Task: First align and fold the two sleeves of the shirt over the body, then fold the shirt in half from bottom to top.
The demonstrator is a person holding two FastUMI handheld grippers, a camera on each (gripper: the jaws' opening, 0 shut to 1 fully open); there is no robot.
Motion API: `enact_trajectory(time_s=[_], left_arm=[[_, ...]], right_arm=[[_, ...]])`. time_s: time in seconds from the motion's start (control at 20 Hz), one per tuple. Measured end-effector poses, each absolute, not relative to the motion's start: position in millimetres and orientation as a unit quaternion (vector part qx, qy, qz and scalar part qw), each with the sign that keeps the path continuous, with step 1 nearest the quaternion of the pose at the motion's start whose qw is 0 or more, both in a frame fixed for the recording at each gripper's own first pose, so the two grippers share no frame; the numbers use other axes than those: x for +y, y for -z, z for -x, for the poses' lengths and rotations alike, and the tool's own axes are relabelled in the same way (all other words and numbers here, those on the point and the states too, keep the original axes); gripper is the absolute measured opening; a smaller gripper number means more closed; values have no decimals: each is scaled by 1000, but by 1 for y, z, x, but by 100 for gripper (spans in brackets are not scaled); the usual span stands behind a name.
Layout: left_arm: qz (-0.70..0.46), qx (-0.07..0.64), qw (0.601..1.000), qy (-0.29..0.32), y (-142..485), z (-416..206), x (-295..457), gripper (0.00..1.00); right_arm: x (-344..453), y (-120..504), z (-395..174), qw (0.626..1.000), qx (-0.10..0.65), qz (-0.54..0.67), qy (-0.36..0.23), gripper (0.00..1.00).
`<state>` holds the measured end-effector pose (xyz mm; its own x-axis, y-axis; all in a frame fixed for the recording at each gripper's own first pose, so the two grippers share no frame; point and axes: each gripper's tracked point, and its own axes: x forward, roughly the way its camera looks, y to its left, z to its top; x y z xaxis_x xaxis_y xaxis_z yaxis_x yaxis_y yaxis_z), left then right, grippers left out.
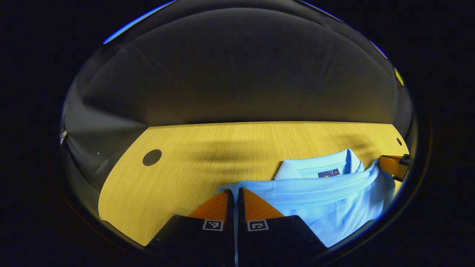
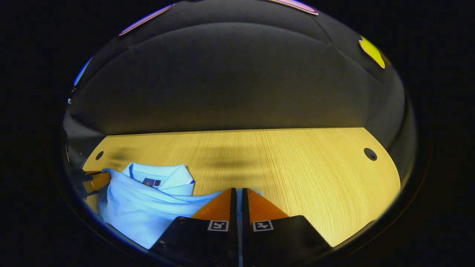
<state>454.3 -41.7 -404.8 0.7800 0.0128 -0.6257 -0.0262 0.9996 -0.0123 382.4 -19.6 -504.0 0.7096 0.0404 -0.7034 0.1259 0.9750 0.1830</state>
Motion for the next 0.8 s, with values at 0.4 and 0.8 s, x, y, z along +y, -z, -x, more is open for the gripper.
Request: enact_trajectory(time_s=[0.4, 0.8], left_arm=[[11, 335, 942, -10, 404, -451, -36, 39], [22, 327, 944, -34, 399, -444, -26, 94]], right_arm=[[-25, 505, -380, 916, 386, -100, 35, 34], [-30, 495, -378, 922, 375, -87, 32, 89]])
